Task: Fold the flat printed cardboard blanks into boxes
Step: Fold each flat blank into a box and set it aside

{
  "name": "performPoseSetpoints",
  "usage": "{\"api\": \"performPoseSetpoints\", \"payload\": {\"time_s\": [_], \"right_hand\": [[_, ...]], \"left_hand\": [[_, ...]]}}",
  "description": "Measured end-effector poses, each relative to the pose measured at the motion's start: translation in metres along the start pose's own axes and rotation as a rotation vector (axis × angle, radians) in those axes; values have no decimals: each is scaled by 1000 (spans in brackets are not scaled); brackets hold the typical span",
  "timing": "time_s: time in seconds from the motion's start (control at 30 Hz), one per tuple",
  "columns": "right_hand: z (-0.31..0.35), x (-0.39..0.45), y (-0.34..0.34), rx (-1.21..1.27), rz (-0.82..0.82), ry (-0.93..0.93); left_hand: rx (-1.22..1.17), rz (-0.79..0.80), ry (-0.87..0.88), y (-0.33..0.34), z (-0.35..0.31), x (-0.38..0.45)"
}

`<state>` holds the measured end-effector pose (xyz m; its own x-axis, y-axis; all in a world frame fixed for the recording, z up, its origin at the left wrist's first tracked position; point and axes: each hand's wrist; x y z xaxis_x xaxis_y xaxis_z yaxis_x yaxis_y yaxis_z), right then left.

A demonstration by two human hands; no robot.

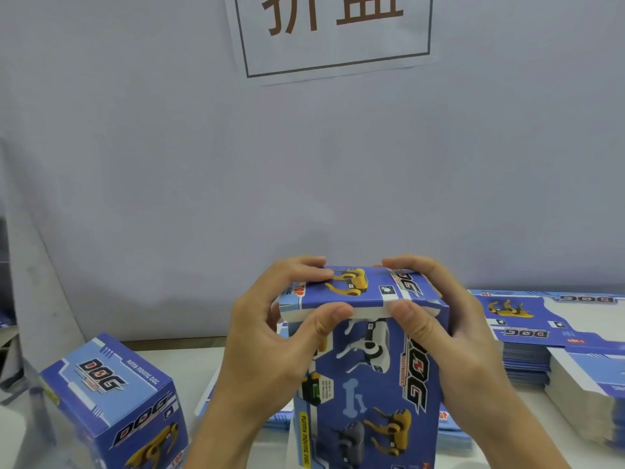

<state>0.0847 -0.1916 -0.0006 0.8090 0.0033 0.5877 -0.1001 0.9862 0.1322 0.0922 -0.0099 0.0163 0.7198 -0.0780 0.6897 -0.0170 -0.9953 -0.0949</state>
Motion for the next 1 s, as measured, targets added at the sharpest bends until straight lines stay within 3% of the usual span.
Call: {"api": "performPoseSetpoints", "payload": {"time_s": [0.1,0.2,0.4,0.63,0.8,1.0], "right_hand": [[2,0,2,-15,7,25],[2,2,2,-39,-94,61],[3,2,1,117,-131,41],[4,3,3,-42,-88,-31],[3,3,3,-186,-127,-24],[7,6,3,-173,-150,22]], "left_hand": [[-41,-7,-16,3,3,0],[-141,42,-107,4,9,-1],[-144,-20,-54,9,15,0],[-260,-24,-109,13,17,-3],[-287,-151,-93,23,15,-1],[-312,-184,-166,23,7,1]]}}
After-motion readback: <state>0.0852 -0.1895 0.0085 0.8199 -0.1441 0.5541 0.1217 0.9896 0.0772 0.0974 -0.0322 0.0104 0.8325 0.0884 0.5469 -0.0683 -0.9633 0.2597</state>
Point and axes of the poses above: each hand's wrist, its own x-axis towards the middle knuckle, its own y-axis out of the palm, z = x × y, and after that the axes turned 3 degrees about -x, right-handed
